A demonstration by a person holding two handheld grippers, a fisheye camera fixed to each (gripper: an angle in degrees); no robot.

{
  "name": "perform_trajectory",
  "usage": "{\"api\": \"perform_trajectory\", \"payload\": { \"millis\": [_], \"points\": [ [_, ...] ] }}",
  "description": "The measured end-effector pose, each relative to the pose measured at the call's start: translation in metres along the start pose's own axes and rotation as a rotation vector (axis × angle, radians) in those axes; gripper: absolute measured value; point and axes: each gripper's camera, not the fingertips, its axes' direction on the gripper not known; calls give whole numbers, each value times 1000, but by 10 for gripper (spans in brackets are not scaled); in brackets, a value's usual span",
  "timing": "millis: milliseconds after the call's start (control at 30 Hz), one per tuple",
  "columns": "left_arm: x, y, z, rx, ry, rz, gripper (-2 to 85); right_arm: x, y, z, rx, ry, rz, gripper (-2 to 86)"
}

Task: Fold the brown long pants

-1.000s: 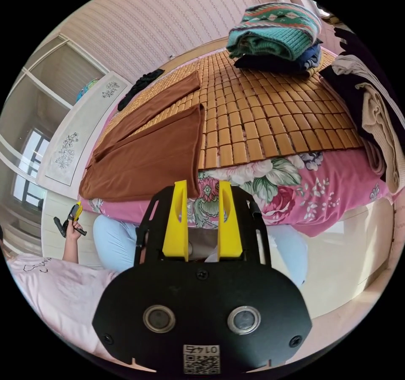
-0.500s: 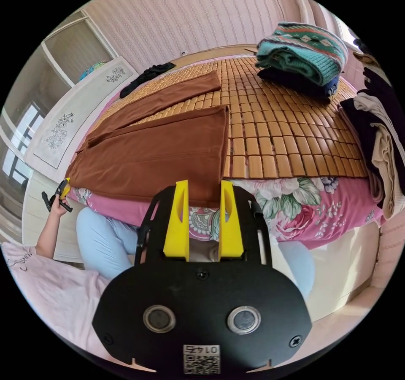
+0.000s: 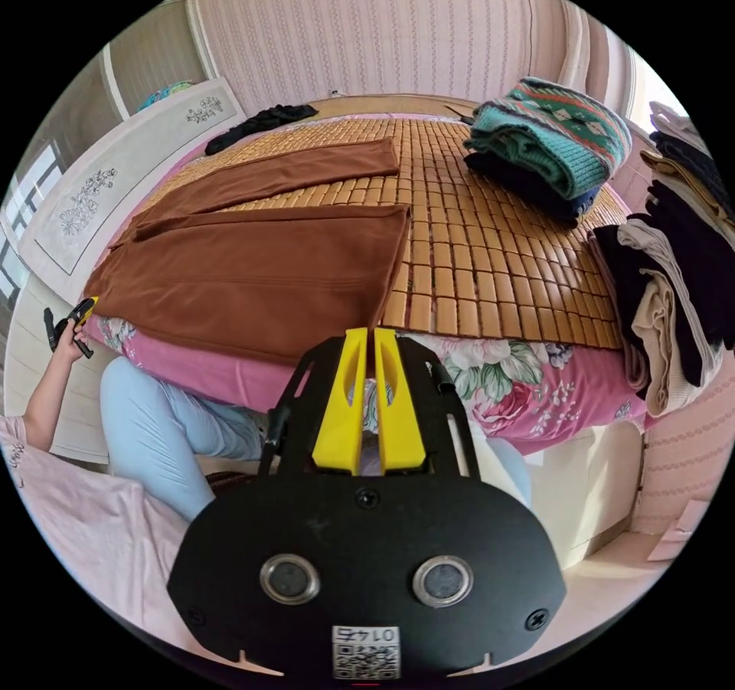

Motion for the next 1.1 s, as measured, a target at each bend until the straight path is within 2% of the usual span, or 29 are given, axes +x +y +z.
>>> {"api": "perform_trajectory", "payload": {
  "millis": [100, 233, 300, 467, 600, 733, 867, 1100],
  "points": [
    [12, -2, -3, -15, -28, 26, 35, -36, 8, 8, -3, 141, -126, 5],
    [20, 1, -5, -25, -35, 44, 47, -127, 30, 41, -27, 599, -519, 3],
    [28, 5, -5, -12, -42, 66, 64, -150, 43, 60, -25, 707, -616, 1],
    [51, 9, -7, -12, -108, 134, 74, -162, 64, 77, -27, 691, -627, -5],
    [47, 6, -15, -36, -49, 41, 28, -164, 66, 77, -23, 670, -602, -6],
    [56, 9, -32, -2, -51, 81, 11, -143, 56, 56, -7, 496, -451, -6],
    [58, 9, -62, 49, 26, 84, 2, -114, 45, 22, 50, 313, -326, -5],
    [70, -3, -96, 107, 113, 111, -1, -101, 17, -31, 137, 212, -292, -5]
  ]
}}
